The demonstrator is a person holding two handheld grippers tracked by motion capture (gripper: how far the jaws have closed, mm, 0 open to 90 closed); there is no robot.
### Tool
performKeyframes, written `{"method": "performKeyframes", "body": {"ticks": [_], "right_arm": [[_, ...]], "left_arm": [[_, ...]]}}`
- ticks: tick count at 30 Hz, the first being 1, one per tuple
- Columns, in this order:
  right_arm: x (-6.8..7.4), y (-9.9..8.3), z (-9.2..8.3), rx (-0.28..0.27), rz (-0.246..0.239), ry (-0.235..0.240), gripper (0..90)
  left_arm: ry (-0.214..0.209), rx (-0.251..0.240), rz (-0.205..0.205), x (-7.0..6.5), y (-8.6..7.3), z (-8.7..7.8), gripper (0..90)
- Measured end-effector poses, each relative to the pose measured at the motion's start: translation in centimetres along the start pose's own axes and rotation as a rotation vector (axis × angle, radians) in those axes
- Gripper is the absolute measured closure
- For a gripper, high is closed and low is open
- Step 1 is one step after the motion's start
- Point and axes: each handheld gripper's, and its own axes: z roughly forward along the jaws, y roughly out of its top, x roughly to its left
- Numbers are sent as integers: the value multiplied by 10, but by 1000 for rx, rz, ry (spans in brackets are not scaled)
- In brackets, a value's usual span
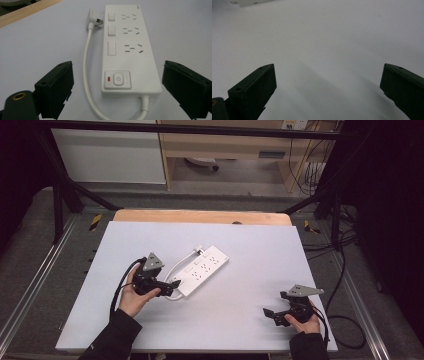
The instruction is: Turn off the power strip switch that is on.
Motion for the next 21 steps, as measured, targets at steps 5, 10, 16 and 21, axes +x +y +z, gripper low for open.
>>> {"method": "performKeyframes", "body": {"ticks": [5, 10, 16, 21], "right_arm": [[0, 0, 0, 1, 0, 0, 11], [0, 0, 0, 1, 0, 0, 11], [0, 0, 0, 4, -3, 1, 11], [0, 0, 0, 2, 0, 1, 11]], "left_arm": [[7, 3, -6, 0, 3, 5, 129], [10, 3, -9, 0, 5, 9, 156], [17, 5, -15, 0, 8, 16, 194], [23, 6, -13, -1, 10, 19, 224]]}}
